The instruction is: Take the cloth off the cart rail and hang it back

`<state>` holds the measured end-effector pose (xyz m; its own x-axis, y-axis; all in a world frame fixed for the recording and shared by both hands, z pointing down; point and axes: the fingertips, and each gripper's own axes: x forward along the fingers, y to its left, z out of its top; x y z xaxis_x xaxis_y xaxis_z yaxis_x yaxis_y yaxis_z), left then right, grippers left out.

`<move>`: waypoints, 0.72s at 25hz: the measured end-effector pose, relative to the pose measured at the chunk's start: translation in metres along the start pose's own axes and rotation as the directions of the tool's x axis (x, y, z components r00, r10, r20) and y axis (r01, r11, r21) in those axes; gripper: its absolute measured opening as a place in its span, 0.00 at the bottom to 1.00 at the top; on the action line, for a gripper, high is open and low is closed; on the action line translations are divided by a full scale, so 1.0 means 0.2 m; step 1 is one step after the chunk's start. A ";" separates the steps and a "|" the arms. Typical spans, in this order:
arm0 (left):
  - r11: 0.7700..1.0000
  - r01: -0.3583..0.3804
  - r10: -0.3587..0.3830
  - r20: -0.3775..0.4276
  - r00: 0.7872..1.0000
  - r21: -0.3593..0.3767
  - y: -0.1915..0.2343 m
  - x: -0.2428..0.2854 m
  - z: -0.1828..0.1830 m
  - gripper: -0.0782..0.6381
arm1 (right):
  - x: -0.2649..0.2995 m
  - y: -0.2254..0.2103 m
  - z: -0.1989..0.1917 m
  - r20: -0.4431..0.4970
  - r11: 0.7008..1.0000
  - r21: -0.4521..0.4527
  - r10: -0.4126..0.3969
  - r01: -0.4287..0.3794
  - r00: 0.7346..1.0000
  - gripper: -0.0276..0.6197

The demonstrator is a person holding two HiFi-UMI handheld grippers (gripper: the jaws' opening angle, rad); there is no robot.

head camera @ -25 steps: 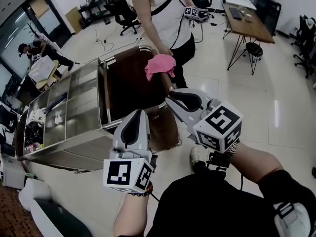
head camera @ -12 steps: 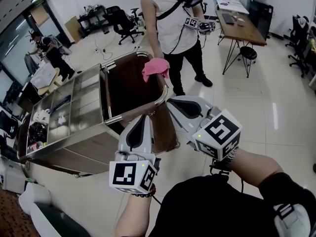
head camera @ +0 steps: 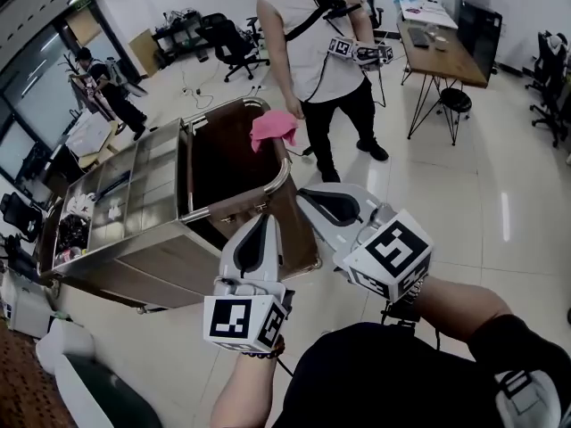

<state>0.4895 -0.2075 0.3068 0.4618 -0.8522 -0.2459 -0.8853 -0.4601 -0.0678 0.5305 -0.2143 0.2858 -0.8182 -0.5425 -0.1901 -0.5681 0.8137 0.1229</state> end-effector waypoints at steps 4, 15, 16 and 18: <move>0.999 -0.026 0.026 0.004 1.000 0.024 -0.10 0.01 0.02 0.11 | -0.10 -0.02 0.02 0.020 1.000 0.000 0.030 -0.030 0.999 0.04; 0.998 -0.039 0.040 -0.003 0.999 0.051 -0.19 -0.04 0.01 0.11 | -0.19 0.02 0.01 0.037 0.999 0.003 0.039 -0.039 0.999 0.04; 0.998 -0.035 0.035 -0.004 0.999 0.052 -0.19 -0.05 0.01 0.11 | -0.19 0.03 0.03 0.039 0.999 0.003 0.034 -0.034 0.999 0.04; 0.998 -0.026 0.026 -0.006 1.000 0.052 -0.19 -0.08 0.03 0.11 | -0.19 0.06 0.04 0.041 1.000 0.000 0.025 -0.025 0.999 0.04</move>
<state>0.5155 -0.1751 0.3076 0.4390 -0.8654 -0.2416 -0.8985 -0.4245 -0.1121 0.5550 -0.1816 0.2858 -0.8277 -0.5133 -0.2268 -0.5478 0.8268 0.1277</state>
